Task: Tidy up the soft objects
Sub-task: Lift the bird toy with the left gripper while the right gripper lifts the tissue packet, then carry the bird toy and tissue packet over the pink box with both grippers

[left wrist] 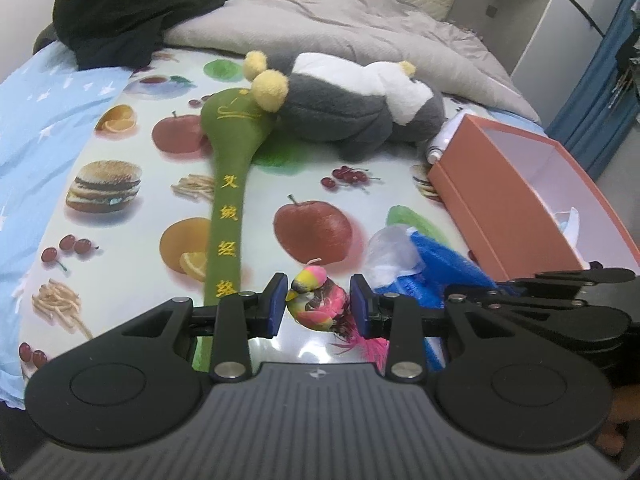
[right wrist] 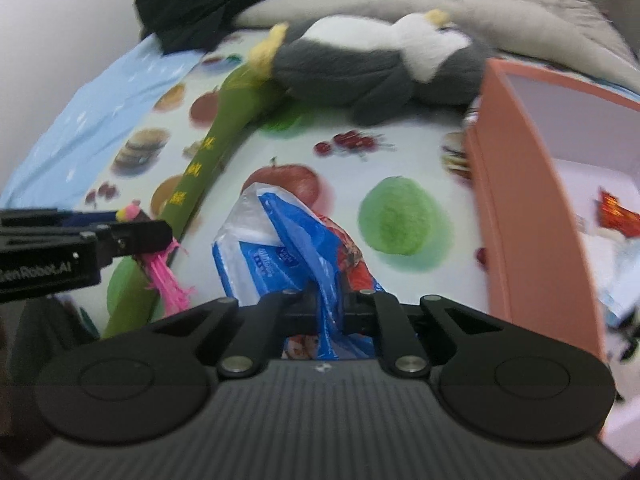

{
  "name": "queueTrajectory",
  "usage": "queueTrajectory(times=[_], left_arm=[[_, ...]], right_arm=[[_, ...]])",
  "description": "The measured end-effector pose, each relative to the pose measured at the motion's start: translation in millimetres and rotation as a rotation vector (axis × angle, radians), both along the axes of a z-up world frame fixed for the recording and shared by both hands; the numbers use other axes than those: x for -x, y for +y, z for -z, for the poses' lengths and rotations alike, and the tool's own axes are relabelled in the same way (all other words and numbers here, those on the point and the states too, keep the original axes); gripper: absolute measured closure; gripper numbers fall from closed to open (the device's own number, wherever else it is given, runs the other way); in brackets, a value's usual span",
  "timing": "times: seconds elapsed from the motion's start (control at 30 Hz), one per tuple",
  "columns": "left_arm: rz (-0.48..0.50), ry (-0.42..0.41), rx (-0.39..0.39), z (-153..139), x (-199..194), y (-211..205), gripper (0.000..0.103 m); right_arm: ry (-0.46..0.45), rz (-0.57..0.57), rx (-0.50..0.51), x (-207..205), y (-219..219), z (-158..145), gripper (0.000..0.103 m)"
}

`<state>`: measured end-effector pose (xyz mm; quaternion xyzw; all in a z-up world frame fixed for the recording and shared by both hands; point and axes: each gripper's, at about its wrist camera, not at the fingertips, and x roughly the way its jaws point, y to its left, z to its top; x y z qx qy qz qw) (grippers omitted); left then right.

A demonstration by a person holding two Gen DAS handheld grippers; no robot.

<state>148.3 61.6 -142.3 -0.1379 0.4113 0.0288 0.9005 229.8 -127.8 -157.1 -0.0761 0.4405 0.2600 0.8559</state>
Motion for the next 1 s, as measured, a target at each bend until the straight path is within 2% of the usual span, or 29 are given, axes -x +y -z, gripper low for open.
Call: queueTrajectory(times=[0.27, 0.53, 1.0], left_arm=[[0.05, -0.054, 0.016, -28.3, 14.0, -14.4, 0.064], [0.101, -0.111, 0.044, -61.4, 35.5, -31.7, 0.064], [0.266, -0.159, 0.09, -87.3, 53.0, -94.6, 0.064]], right_arm=[[-0.083, 0.135, -0.054, 34.3, -23.9, -42.0, 0.093], [-0.159, 0.202, -0.086, 70.8, -43.4, -79.8, 0.092], [-0.241, 0.361, -0.075, 115.9, -104.5, -109.5, 0.092]])
